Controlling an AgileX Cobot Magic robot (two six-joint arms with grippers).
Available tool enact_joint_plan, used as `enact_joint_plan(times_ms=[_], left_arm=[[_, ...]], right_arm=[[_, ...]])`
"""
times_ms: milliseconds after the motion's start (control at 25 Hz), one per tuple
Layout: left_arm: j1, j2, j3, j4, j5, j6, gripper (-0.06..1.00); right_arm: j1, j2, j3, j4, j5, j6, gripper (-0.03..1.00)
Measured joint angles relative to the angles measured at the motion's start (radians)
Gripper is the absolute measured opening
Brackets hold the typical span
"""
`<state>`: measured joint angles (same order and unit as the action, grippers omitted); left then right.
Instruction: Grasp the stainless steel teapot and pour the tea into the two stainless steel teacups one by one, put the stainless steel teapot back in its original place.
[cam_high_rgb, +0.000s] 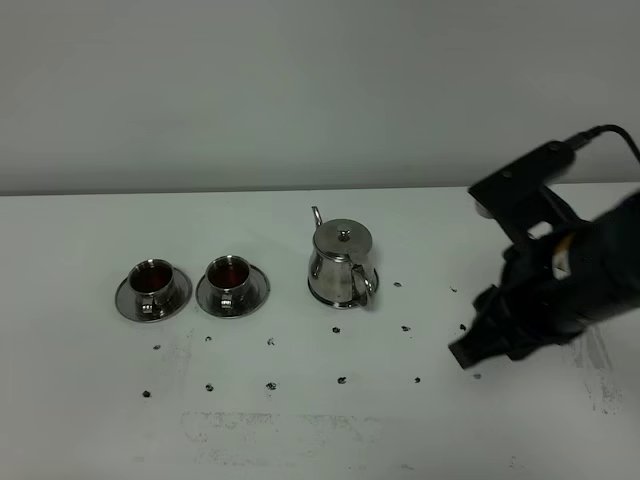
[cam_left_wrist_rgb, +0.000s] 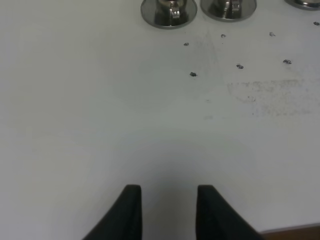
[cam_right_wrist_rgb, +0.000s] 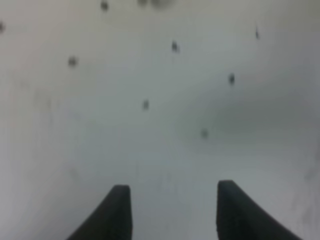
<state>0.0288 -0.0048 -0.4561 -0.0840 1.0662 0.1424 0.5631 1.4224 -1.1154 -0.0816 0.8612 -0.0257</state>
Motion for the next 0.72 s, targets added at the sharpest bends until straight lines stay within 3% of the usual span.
enact_joint_plan(times_ms=[120, 360, 480, 600, 720], left_arm=[[0.0, 0.0, 0.0, 0.0, 0.0, 0.0, 0.28], [0.0, 0.0, 0.0, 0.0, 0.0, 0.0, 0.28], [0.0, 0.0, 0.0, 0.0, 0.0, 0.0, 0.28], [0.0, 0.0, 0.0, 0.0, 0.0, 0.0, 0.28], [0.0, 0.0, 0.0, 0.0, 0.0, 0.0, 0.28]], right_arm=[[0.0, -0.144, 0.076, 0.001, 0.04, 0.0, 0.38], [0.0, -0.322, 0.094, 0.001, 0.06, 0.0, 0.38], [-0.004, -0.415, 0.118, 0.002, 0.114, 0.0, 0.38], [-0.066, -0.528, 0.166, 0.026, 0.232, 0.001, 0.38], [-0.17, -0.668, 0.245, 0.082, 0.287, 0.003, 0.38]])
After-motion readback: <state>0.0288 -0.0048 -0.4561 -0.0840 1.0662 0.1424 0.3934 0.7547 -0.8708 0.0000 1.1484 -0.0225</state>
